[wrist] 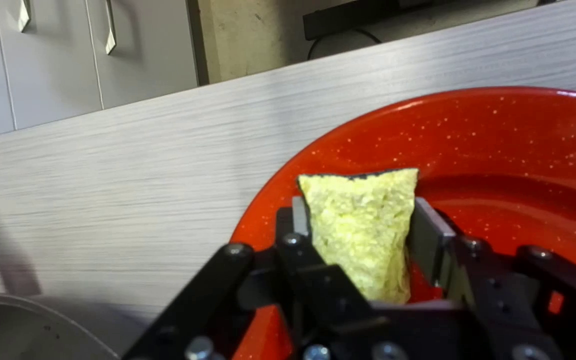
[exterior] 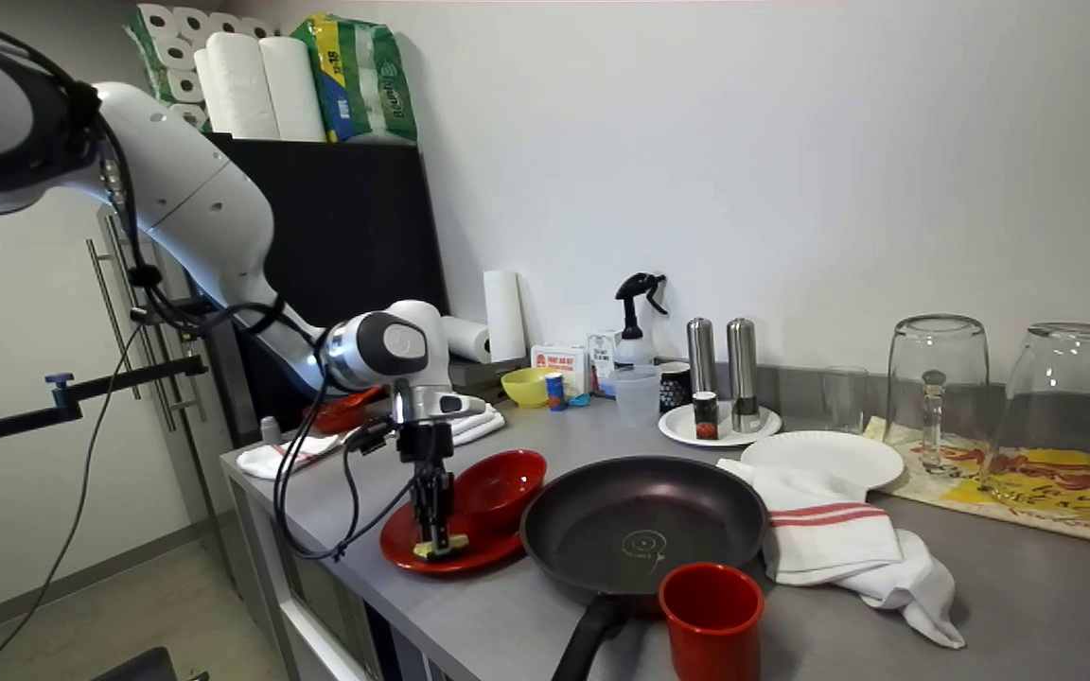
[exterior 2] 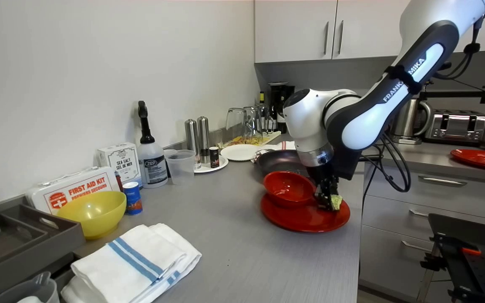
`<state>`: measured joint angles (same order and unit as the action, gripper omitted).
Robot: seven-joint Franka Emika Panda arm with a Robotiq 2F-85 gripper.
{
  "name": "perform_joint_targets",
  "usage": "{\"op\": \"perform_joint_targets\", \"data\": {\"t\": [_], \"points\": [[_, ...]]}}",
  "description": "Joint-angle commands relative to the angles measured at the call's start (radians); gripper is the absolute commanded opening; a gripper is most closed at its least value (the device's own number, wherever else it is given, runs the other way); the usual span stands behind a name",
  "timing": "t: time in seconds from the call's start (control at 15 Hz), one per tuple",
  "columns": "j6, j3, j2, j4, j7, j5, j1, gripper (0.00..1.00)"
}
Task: Clean the plate and the bowl with the sponge
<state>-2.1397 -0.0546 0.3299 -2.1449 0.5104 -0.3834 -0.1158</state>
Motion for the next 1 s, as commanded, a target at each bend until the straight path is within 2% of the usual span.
{"op": "perform_joint_targets", "data": {"t": [0.0,0.93], "points": [[-0.010,0.009,-0.036,-0.031,-0.019,0.020,-0.003,0.25],[-0.012,0.025,-0.122,-0.115,-0.020,0.025,0.002,0.25]]}}
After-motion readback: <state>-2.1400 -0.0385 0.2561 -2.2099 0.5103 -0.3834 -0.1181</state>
